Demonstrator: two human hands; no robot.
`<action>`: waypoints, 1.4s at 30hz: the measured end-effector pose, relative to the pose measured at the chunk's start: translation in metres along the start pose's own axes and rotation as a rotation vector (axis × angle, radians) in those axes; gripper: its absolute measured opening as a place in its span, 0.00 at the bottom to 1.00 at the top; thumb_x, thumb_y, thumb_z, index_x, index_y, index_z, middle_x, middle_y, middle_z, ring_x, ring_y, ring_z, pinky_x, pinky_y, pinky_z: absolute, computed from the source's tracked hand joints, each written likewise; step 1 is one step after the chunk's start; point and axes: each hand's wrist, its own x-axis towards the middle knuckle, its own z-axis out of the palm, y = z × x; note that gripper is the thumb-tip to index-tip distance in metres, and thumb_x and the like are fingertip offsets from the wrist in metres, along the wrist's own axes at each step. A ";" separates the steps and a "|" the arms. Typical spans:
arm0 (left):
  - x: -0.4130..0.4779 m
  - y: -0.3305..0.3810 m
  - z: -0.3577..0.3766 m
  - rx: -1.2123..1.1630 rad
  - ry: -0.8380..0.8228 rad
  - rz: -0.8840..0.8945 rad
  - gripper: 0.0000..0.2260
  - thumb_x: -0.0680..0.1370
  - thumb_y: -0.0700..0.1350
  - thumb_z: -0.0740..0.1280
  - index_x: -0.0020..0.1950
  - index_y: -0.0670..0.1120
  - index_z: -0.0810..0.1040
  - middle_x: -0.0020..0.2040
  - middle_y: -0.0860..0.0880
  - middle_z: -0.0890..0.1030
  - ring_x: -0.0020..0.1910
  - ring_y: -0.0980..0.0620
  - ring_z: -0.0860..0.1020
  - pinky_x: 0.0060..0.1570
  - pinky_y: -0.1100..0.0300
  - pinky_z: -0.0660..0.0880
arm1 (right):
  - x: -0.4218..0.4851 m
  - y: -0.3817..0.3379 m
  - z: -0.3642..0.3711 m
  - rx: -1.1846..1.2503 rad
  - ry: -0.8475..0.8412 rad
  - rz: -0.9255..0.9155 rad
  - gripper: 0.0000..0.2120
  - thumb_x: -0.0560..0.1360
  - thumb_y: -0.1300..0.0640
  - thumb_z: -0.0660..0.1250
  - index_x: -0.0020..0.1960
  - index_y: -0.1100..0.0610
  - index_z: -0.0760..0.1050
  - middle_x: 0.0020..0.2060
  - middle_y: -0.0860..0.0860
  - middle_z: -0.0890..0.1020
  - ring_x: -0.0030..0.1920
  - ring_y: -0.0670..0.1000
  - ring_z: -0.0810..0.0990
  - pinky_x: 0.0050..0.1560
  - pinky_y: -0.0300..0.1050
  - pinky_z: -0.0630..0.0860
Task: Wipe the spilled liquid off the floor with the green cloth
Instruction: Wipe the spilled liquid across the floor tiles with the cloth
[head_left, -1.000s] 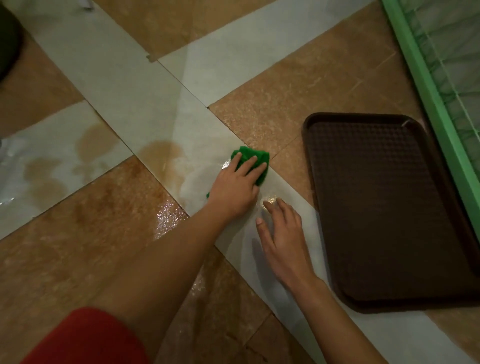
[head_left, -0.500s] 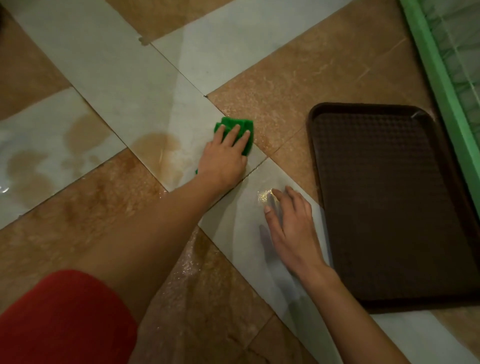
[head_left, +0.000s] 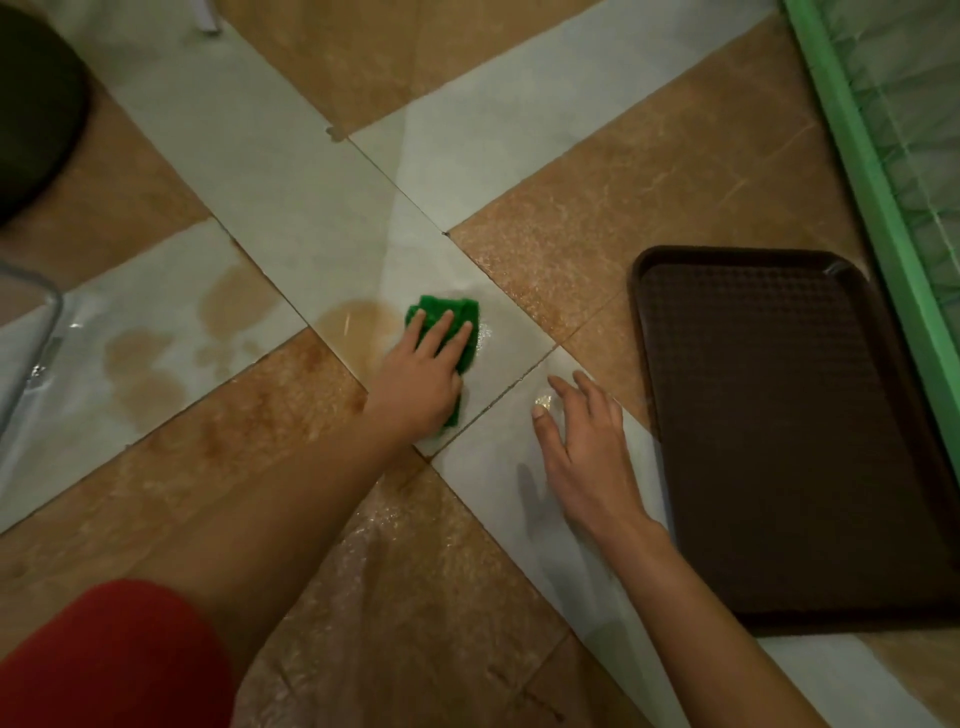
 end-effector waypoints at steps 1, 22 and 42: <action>-0.013 0.000 -0.001 -0.008 0.022 -0.016 0.25 0.81 0.49 0.51 0.77 0.50 0.47 0.77 0.46 0.50 0.75 0.41 0.44 0.73 0.49 0.44 | -0.003 0.002 0.001 -0.014 -0.014 0.002 0.24 0.80 0.45 0.53 0.73 0.52 0.62 0.74 0.52 0.59 0.74 0.51 0.52 0.74 0.50 0.52; -0.081 -0.037 -0.024 -0.649 0.288 -0.219 0.22 0.80 0.46 0.58 0.74 0.52 0.59 0.73 0.50 0.64 0.73 0.47 0.56 0.72 0.46 0.53 | 0.005 -0.078 0.046 -0.167 -0.136 -0.140 0.25 0.79 0.51 0.58 0.75 0.53 0.57 0.74 0.53 0.59 0.74 0.51 0.53 0.72 0.43 0.52; -0.156 -0.112 -0.028 -0.258 0.189 -0.199 0.26 0.77 0.51 0.61 0.73 0.54 0.58 0.70 0.50 0.67 0.70 0.50 0.61 0.67 0.51 0.58 | -0.005 -0.112 0.118 -0.308 -0.320 -0.129 0.33 0.79 0.54 0.61 0.77 0.52 0.46 0.77 0.52 0.46 0.76 0.55 0.49 0.73 0.52 0.55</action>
